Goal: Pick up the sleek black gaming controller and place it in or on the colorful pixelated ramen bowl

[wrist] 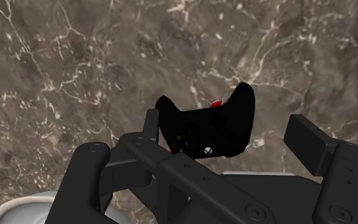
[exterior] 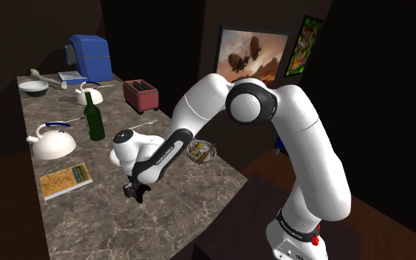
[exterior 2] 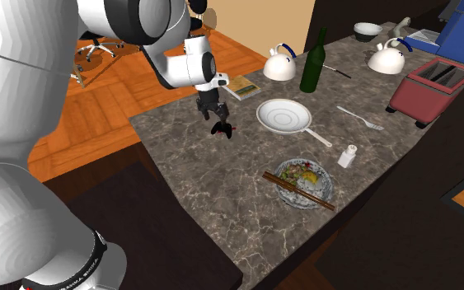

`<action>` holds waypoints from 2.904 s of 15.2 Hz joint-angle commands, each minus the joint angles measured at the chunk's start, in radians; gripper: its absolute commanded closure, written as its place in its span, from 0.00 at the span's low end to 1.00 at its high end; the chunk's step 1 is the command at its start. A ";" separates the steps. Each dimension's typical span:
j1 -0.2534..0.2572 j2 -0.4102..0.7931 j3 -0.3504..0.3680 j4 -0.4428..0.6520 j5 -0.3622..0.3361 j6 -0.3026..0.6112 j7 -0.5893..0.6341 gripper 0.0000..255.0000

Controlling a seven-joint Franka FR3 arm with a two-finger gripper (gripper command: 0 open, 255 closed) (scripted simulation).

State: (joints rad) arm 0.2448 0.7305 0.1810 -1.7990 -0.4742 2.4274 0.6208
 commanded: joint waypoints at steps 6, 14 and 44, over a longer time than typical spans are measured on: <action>0.008 0.075 -0.022 0.030 -0.022 0.047 0.014 0.00; 0.008 0.075 -0.022 0.030 -0.022 0.047 0.014 1.00; 0.072 0.212 -0.084 0.277 0.028 -0.157 0.150 1.00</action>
State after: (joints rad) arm 0.3174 0.9421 0.0973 -1.5216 -0.4458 2.2708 0.7703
